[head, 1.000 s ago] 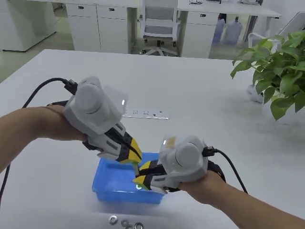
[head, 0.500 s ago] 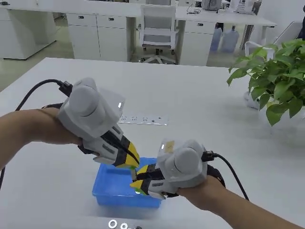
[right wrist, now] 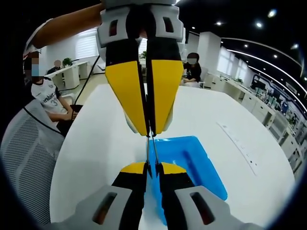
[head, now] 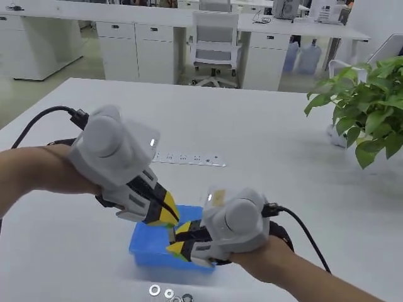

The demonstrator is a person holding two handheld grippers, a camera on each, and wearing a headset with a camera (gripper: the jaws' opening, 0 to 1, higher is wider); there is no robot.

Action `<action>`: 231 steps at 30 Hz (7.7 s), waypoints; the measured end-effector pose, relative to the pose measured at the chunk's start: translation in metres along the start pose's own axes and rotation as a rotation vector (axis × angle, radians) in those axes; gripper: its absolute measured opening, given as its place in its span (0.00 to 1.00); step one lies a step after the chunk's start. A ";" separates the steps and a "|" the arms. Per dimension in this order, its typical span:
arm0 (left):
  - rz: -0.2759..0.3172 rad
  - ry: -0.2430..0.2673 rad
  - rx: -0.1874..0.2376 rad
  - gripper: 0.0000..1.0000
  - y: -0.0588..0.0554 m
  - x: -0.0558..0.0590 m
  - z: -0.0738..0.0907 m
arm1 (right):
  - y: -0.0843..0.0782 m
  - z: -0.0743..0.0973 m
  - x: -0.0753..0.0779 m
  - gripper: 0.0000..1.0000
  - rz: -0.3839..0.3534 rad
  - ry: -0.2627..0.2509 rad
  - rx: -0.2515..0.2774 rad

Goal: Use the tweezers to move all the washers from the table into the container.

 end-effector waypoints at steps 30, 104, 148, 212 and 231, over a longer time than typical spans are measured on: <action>0.050 -0.019 -0.013 0.05 -0.028 0.033 -0.005 | -0.008 -0.028 -0.036 0.12 0.007 0.057 -0.011; 0.072 -0.147 -0.035 0.05 -0.052 0.032 -0.029 | -0.038 -0.048 -0.052 0.17 0.004 0.109 -0.073; 0.074 -0.155 -0.030 0.05 -0.045 0.039 -0.029 | -0.035 -0.044 -0.050 0.09 -0.018 0.093 -0.072; 0.030 -0.068 0.003 0.05 0.006 -0.027 0.004 | 0.007 0.001 0.024 0.09 0.020 0.005 -0.014; 0.043 -0.052 -0.007 0.05 -0.014 -0.047 -0.021 | -0.019 -0.016 0.045 0.09 -0.008 0.016 -0.038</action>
Point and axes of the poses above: the centre of the closed fingertips' face, and the gripper's own axes: z roughly backward along the fingers, x roughly to its right, y roughly out of its top, the point moved 2 cm from there along z, roughly backward along the fingers, and after that the axes turned 2 degrees about -x, right-handed, at the moved point
